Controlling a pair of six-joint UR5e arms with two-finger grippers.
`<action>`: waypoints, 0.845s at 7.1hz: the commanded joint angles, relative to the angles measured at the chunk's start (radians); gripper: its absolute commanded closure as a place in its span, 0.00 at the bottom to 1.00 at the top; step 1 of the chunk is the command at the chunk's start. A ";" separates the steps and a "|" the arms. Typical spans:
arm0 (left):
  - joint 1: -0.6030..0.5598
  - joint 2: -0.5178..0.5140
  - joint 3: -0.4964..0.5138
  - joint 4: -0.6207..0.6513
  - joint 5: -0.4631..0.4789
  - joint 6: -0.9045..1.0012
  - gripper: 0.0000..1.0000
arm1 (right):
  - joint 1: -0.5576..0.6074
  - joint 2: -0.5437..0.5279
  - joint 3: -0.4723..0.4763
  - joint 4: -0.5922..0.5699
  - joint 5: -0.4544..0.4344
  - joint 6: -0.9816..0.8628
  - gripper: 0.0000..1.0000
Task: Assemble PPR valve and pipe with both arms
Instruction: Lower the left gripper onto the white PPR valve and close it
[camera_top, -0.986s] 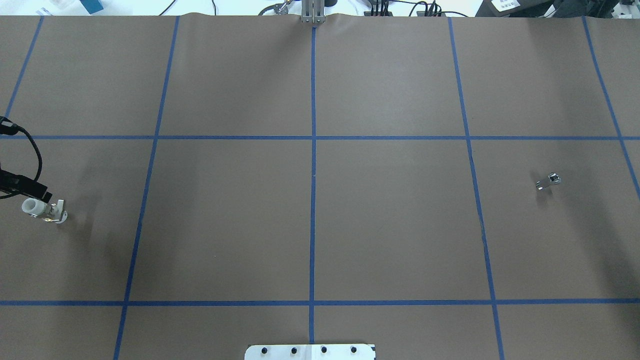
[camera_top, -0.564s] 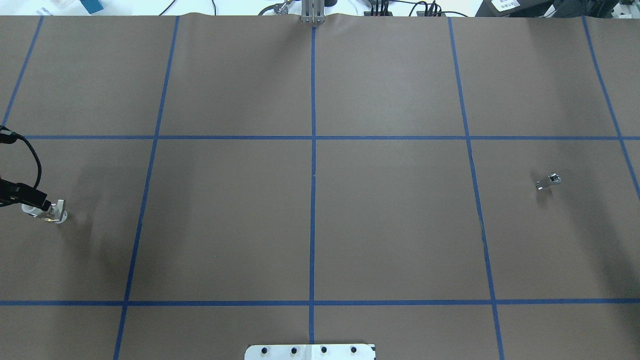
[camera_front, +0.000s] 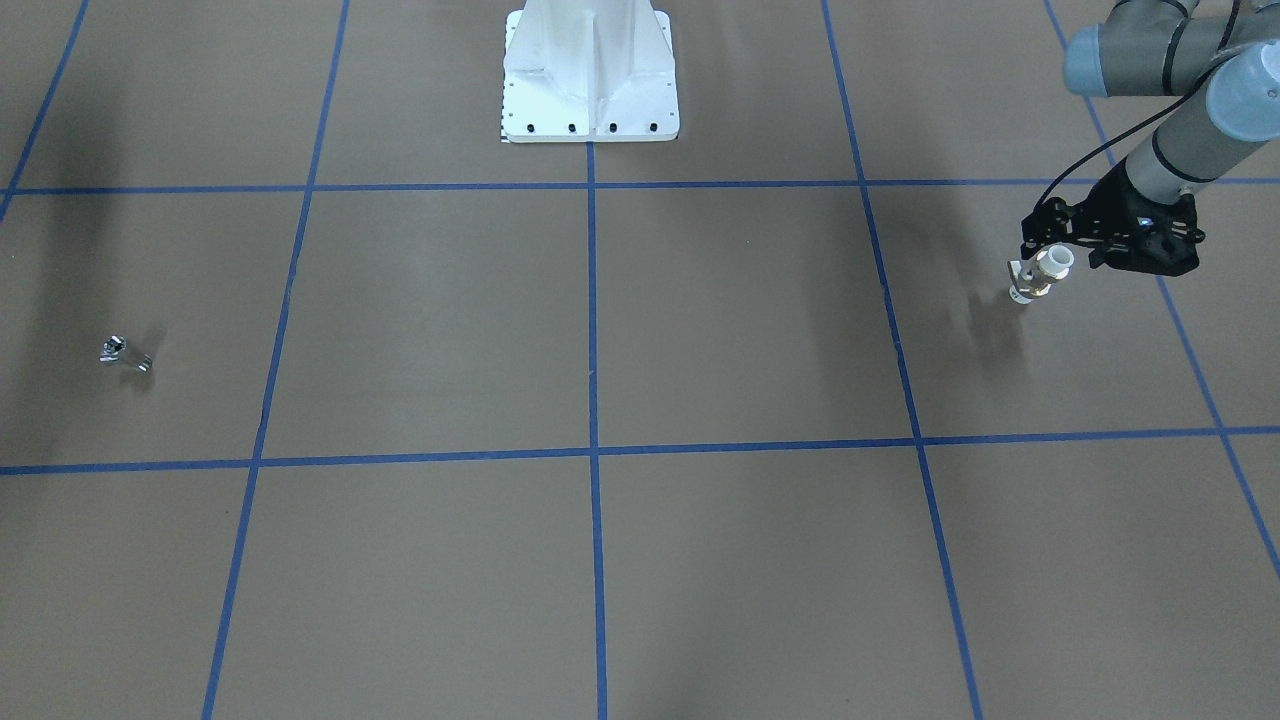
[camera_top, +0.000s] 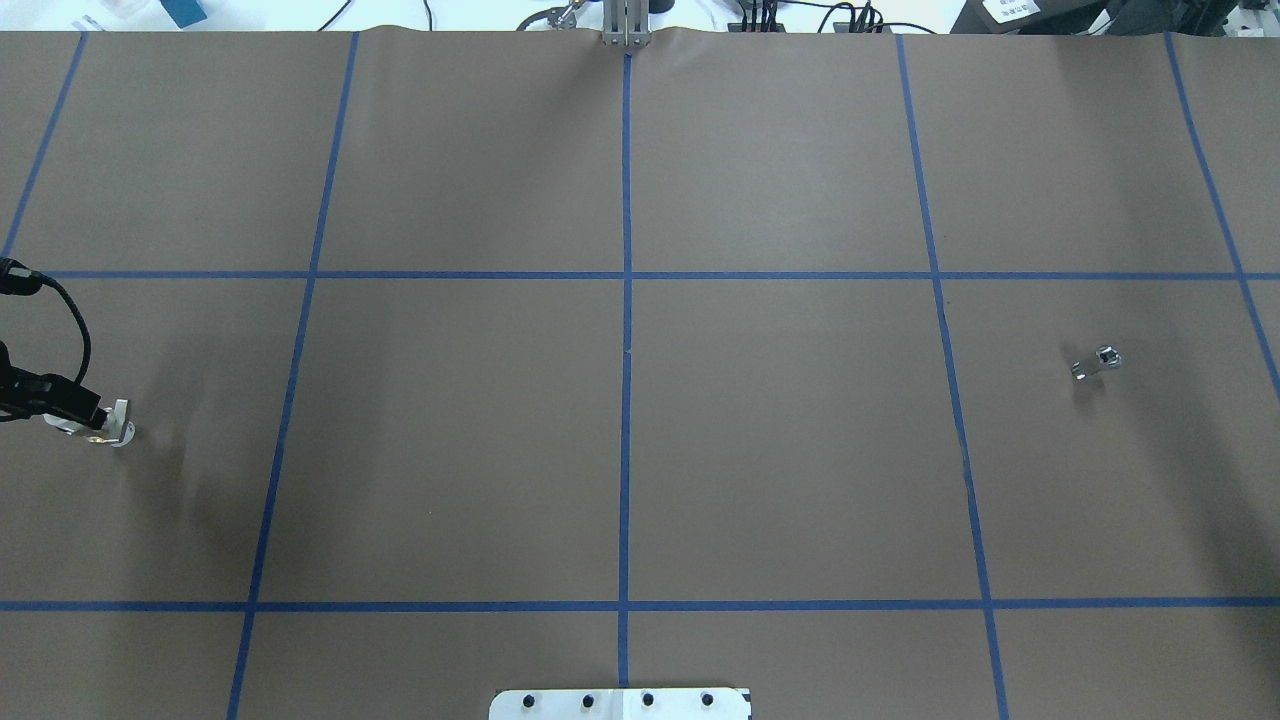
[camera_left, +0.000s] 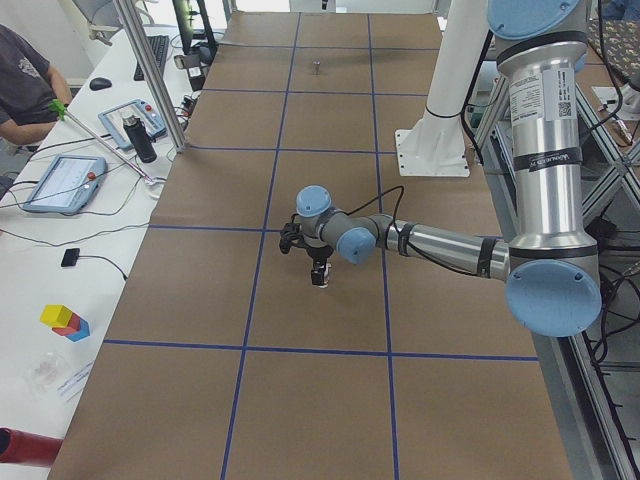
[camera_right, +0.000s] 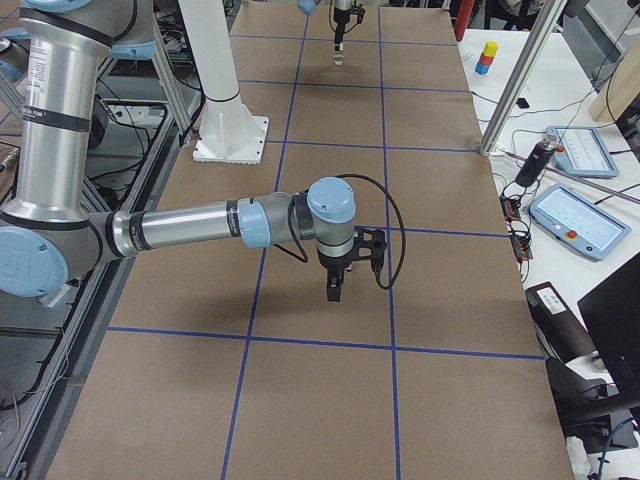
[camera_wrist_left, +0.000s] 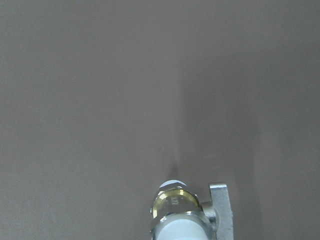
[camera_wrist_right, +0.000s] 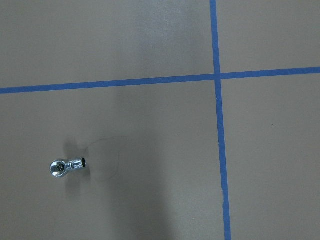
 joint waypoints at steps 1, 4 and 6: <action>-0.002 0.001 0.000 -0.023 0.002 0.000 1.00 | 0.000 -0.001 -0.003 0.000 0.000 0.000 0.00; -0.010 -0.007 -0.077 0.059 -0.011 -0.004 1.00 | 0.000 -0.001 -0.003 0.000 0.000 0.000 0.00; -0.007 -0.122 -0.161 0.284 -0.011 -0.085 1.00 | 0.000 -0.001 -0.003 0.001 0.000 0.000 0.00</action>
